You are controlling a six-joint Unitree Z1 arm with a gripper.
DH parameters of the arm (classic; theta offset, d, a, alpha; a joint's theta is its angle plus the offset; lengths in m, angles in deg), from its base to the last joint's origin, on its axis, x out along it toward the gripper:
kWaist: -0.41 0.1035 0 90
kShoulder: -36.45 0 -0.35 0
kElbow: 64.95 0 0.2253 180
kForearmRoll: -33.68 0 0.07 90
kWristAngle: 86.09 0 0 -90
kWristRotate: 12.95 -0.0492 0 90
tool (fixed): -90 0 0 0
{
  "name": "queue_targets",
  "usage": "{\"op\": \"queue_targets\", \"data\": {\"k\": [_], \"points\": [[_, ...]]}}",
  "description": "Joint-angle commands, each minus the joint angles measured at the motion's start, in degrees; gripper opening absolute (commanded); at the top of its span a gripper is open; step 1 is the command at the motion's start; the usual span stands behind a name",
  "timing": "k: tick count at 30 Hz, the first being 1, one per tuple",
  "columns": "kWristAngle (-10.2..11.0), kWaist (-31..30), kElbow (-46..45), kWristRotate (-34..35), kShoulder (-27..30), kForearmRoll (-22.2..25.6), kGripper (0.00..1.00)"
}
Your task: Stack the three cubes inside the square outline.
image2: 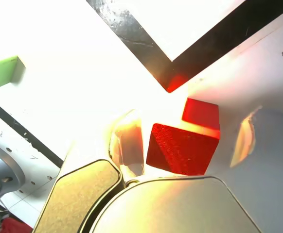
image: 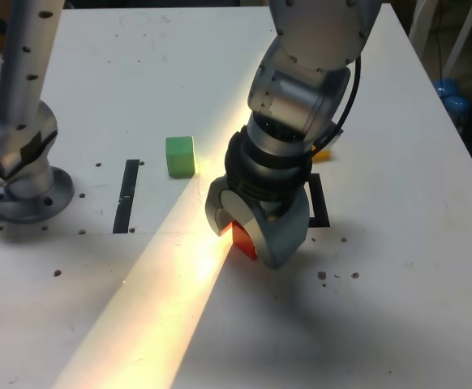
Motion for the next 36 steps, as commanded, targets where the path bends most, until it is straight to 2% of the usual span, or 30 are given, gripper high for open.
{"op": "queue_targets", "data": {"k": [1, 14, 18, 23, 31, 36], "points": [[0.0, -0.1, 0.1, 0.1, -0.1, -0.1, 0.35], [-0.2, 0.0, 0.8, 0.4, -0.1, 0.4, 0.35], [-0.9, 1.6, 2.0, 2.4, 0.0, 1.2, 0.35], [-2.6, 6.2, 4.1, 6.7, 0.5, 2.8, 0.35], [-6.7, 13.6, 6.7, 11.8, 0.5, 3.3, 0.35], [-8.0, 16.4, 7.3, 12.5, 0.2, 3.1, 0.35]]}}
